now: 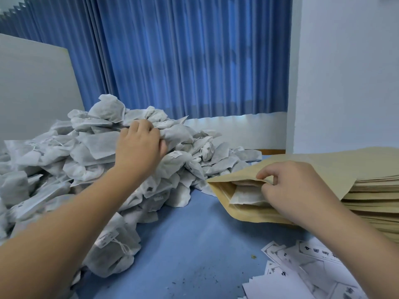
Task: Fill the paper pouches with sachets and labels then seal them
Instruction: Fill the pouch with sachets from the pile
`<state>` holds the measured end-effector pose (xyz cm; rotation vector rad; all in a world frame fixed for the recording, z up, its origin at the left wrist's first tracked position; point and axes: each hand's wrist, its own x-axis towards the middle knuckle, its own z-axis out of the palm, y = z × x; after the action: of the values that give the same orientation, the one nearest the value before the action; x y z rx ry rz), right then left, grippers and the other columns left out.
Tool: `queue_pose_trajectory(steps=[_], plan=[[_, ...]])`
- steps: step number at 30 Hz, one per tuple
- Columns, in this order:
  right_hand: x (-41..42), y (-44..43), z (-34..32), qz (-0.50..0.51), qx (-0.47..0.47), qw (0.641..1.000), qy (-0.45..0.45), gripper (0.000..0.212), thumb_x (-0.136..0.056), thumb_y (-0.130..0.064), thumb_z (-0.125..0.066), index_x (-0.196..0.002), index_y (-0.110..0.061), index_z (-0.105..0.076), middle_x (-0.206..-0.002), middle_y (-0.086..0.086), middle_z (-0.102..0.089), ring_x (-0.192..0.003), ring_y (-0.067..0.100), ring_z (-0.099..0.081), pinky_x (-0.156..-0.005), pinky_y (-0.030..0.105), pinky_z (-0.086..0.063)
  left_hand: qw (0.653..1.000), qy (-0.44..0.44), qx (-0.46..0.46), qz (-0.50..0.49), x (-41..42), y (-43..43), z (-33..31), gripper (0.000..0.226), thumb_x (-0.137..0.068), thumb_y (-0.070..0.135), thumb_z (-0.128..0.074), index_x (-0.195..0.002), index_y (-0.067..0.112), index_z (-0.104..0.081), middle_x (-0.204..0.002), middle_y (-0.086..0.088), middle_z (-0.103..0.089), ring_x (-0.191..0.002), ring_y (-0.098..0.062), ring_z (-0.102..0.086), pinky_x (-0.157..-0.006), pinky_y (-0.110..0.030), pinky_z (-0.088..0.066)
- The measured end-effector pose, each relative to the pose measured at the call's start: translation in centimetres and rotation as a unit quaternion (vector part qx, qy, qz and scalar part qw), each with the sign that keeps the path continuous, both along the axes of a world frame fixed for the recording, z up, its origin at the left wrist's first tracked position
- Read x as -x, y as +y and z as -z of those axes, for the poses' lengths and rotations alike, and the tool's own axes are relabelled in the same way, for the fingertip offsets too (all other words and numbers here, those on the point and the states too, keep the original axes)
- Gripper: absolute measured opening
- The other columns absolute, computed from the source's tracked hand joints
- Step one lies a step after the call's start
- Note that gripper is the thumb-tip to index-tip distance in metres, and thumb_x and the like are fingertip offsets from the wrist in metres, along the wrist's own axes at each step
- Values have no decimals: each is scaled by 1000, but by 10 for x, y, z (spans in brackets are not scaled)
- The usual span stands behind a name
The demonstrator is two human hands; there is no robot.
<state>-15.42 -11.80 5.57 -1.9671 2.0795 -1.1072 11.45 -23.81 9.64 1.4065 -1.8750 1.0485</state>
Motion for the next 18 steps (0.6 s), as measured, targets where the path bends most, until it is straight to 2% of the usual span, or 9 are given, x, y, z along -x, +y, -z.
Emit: queue_pose_trajectory(steps=[3,5,7,11,13,15,16,18], plan=[[5,1,-5,2,7,1000,-4,28,-79,-15,-56,-95,-32,-71,-71,-9,-56,-69,12,-55,-58,26,-42,986,127,-45,96,19,24,6,26,-92,22,-50,-69,10,-45,-69,-6,-51,-66,-30,-49,-58,-35,-29],[8,2,-7,2,10,1000,-3,28,-77,-14,-56,-92,-33,-71,-71,-10,-53,-71,14,-54,-58,25,-40,955,234,-90,158,29,36,14,30,-94,26,-45,-67,18,-36,-63,0,-46,-59,-16,-44,-52,-31,-27],[11,2,-10,3,9,1000,3,27,-77,-13,-56,-89,-33,-71,-69,-10,-51,-70,13,-53,-54,22,-37,926,312,-118,177,36,47,22,32,-95,27,-46,-66,16,-38,-61,2,-47,-57,-11,-43,-49,-21,-26],[14,5,-13,0,13,1000,4,28,-77,-11,-56,-86,-34,-70,-66,-9,-53,-68,11,-53,-53,21,-36,880,374,-231,181,44,55,43,30,-93,27,-48,-74,4,-52,-67,-7,-56,-66,-22,-51,-56,-31,-35],[15,5,-14,-4,19,1000,1,28,-77,-10,-56,-85,-34,-70,-65,-9,-54,-67,10,-53,-53,21,-37,851,408,-277,181,45,55,54,28,-89,26,-50,-65,12,-52,-59,-1,-52,-61,-19,-48,-55,-32,-34],[17,6,-15,-6,21,1000,-2,28,-77,-10,-56,-85,-33,-70,-64,-9,-54,-66,9,-53,-52,21,-37,806,452,-338,177,45,56,62,32,-86,27,-52,-55,20,-50,-53,9,-47,-56,-11,-44,-54,-30,-32],[17,5,-16,-7,21,1000,-3,28,-77,-10,-56,-85,-33,-70,-64,-10,-54,-66,9,-52,-52,21,-37,772,483,-372,181,43,57,66,31,-84,27,-53,-53,22,-54,-54,10,-51,-57,-10,-47,-56,-29,-34],[18,5,-16,-7,26,1000,-5,27,-77,-10,-56,-84,-31,-71,-64,-10,-54,-64,7,-51,-51,20,-35,679,555,-436,202,39,56,73,16,-74,31,-58,-68,21,-69,-68,2,-66,-71,-19,-59,-68,-33,-42]])
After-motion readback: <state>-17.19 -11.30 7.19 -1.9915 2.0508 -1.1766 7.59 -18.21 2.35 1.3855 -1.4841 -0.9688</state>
